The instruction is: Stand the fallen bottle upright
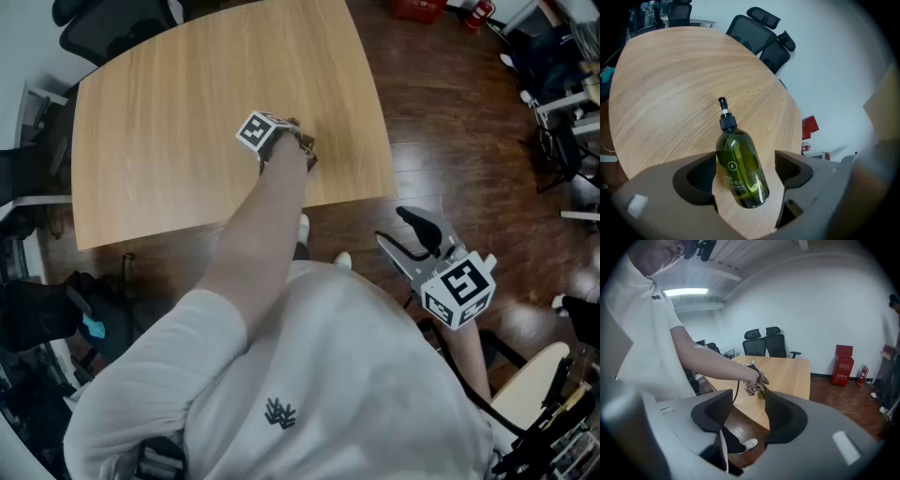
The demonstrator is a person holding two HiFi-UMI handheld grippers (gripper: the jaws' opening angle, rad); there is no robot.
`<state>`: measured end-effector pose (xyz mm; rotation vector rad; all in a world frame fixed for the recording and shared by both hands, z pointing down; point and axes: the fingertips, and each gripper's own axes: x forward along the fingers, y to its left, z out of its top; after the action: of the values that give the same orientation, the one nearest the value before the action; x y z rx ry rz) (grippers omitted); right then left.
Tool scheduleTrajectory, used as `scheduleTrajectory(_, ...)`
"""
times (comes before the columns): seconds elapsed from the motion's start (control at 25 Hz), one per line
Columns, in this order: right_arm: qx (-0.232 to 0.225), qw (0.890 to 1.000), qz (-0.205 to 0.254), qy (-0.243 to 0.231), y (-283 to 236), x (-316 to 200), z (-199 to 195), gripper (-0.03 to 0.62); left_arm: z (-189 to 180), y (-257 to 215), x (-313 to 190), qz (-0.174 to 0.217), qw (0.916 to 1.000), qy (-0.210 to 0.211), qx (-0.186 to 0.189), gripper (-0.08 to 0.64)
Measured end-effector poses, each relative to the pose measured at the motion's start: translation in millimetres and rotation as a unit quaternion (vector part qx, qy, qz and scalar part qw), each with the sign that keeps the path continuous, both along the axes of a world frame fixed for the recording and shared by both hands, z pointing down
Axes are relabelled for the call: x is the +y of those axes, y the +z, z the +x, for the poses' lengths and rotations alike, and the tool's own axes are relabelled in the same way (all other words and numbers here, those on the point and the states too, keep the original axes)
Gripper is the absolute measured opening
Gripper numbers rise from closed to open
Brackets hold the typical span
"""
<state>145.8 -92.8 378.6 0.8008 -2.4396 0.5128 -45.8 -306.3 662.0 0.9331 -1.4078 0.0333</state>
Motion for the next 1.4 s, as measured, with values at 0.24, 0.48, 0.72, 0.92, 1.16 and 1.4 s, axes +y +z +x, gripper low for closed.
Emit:
scheduleTrajectory(0.24,0.004,1.0,-0.014,-0.006,7,-15,-8,0.223,-5,24,-6,-0.041,0.9978,0.031,-0.041,0.362)
scheduleTrajectory(0.48,-0.006,1.0,-0.024,0.014,11,-30,-11,0.222,-3,6,-6,0.01,0.9805,0.165,-0.107,0.333)
scheduleTrajectory(0.72,0.003,0.999,-0.031,0.022,16,-36,-18,0.222,-11,-37,-49,0.182,0.8992,0.309,-0.251,0.328)
scheduleTrajectory(0.92,0.026,0.998,-0.053,0.037,20,-25,-16,0.221,8,-63,-80,0.342,0.797,0.386,-0.314,0.325)
scheduleTrajectory(1.16,0.061,0.993,-0.078,0.063,13,-15,2,0.221,26,-73,-82,0.436,0.7143,0.409,-0.364,0.325)
scheduleTrajectory(1.4,0.062,0.992,-0.089,0.069,14,-9,-6,0.221,27,-81,-49,0.464,0.6805,0.424,-0.376,0.324)
